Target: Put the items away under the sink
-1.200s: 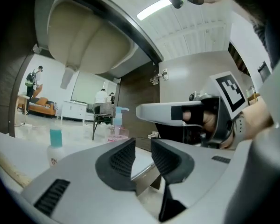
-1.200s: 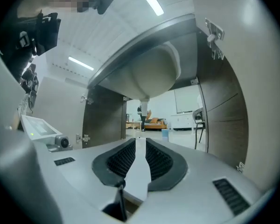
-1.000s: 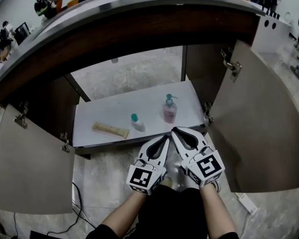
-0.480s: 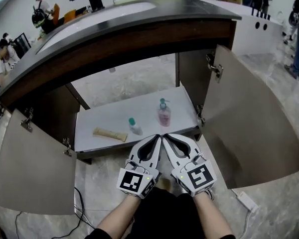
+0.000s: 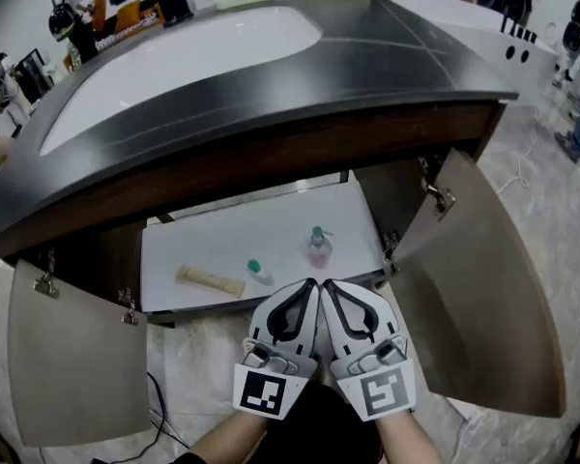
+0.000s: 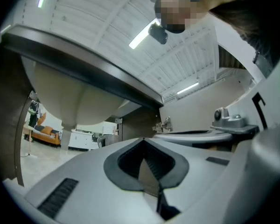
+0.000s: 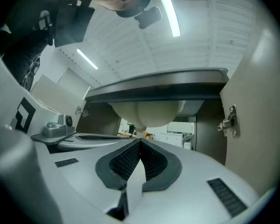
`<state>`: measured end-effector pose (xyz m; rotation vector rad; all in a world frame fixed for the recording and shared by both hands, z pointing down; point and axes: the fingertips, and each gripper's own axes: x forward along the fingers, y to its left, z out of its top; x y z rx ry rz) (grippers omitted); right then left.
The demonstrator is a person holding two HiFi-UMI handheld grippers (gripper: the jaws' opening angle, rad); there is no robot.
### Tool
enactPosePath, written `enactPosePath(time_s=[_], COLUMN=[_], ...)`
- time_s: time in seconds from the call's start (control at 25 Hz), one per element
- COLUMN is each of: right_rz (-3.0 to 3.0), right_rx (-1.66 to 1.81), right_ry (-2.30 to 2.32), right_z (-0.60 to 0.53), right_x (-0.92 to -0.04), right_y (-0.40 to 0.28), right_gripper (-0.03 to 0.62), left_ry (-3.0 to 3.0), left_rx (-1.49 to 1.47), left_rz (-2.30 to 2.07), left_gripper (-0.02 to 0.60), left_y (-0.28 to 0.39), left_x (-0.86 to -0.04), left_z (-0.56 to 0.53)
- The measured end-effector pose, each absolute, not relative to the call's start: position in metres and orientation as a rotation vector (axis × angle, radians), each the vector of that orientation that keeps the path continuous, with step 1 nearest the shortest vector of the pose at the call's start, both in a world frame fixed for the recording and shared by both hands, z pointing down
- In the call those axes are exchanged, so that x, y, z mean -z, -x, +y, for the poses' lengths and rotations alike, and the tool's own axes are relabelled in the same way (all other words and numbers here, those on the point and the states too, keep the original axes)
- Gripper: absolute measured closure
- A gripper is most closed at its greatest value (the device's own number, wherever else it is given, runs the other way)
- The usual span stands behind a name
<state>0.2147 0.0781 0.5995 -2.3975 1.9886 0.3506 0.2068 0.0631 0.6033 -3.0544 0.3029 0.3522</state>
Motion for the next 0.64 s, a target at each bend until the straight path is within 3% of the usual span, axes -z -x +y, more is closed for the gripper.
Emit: enactPosePath(time_s=[0.32, 0.64], right_rz=[2.046, 2.107], right_rx=[-0.168, -0.155], right_ry=[2.421, 2.337], right_z=[0.085, 0.037], right_x=[-0.524, -0.453], right_y=[-0.195, -0.135], right_gripper=[0.563, 0.565], left_ry=[3.137, 3.101], left_rx=[-0.146, -0.153], left_rz=[0.458, 0.529], left_gripper=[0.574, 0.574], left_y=[-0.186, -0.127], left_x=[-0.530, -0.467], left_z=[0.067, 0.021])
